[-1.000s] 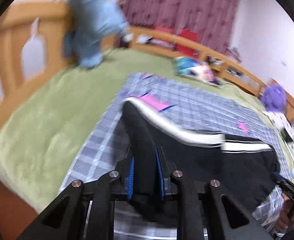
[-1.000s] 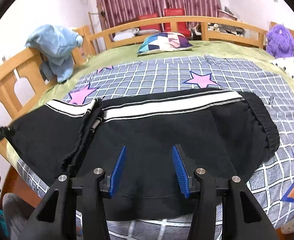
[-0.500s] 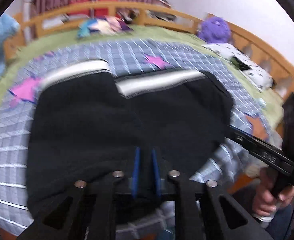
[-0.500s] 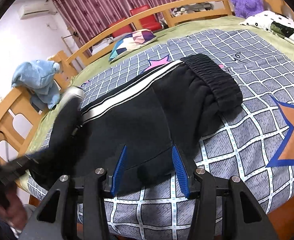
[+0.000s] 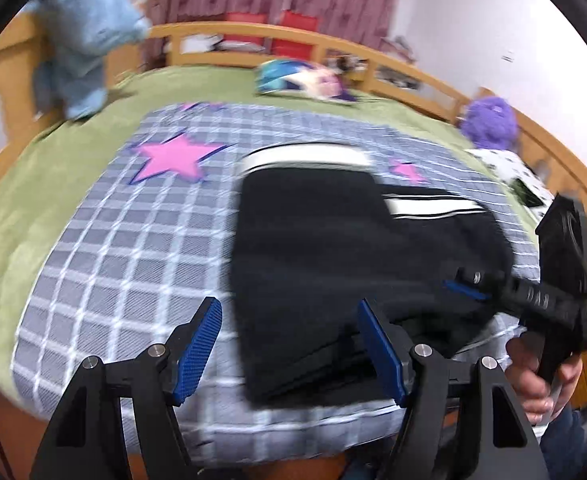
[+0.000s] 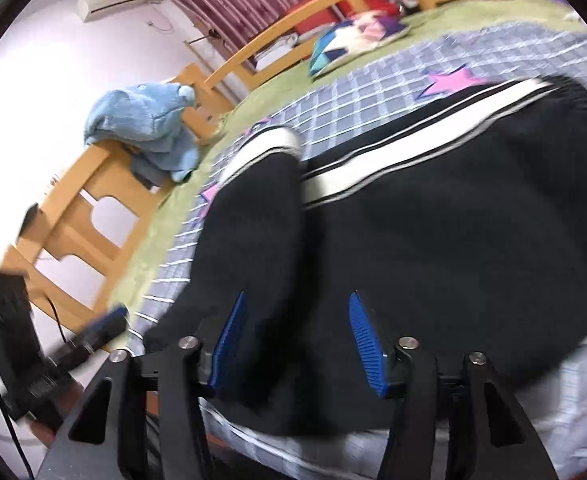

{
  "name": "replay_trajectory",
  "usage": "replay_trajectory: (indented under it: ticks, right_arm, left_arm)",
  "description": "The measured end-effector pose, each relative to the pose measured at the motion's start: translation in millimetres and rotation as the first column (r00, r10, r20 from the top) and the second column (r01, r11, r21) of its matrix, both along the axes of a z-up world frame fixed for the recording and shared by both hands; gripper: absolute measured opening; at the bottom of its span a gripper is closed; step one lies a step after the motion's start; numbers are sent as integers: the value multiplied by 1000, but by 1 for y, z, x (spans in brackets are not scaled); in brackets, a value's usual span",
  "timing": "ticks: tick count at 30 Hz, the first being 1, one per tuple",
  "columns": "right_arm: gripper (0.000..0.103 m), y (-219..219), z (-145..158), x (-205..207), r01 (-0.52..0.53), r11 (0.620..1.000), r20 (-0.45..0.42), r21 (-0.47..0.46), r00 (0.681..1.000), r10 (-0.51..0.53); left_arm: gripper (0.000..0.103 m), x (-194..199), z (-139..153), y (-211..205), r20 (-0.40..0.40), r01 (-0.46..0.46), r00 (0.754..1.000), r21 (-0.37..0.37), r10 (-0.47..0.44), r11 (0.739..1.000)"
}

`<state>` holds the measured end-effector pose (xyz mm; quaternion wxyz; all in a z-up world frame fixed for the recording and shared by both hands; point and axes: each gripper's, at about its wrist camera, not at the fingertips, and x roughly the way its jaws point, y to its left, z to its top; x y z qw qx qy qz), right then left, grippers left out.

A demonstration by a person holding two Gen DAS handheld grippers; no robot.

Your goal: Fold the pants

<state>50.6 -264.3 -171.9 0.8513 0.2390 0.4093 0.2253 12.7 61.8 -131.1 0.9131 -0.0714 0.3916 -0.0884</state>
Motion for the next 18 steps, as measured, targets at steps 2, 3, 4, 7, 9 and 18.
replay_trajectory:
  ticks: [2, 3, 4, 7, 9, 18]
  right_arm:
    - [60, 19, -10, 20, 7, 1000, -56, -3, 998, -7]
    - [56, 32, -19, 34, 2, 1000, -105, -23, 994, -5]
    - [28, 38, -23, 38, -2, 999, -132, -34, 991, -3]
    - [9, 50, -15, 46, -63, 997, -96, -36, 994, 60]
    - [9, 41, 21, 32, -76, 993, 57, -91, 995, 82]
    - [9, -76, 88, 30, 98, 922, 215, -376, 976, -16]
  left_arm:
    - [68, -5, -7, 19, -14, -24, 1000, -21, 23, 999]
    - [68, -7, -10, 26, -19, -30, 999, -30, 30, 999]
    - [68, -9, -13, 31, -25, -34, 999, -33, 33, 999]
    - [68, -12, -20, 43, -41, -41, 998, -23, 40, 999]
    - [68, -10, -23, 42, -48, -43, 998, -18, 42, 999]
    - [68, 4, -20, -4, -58, 58, 996, -54, -61, 997]
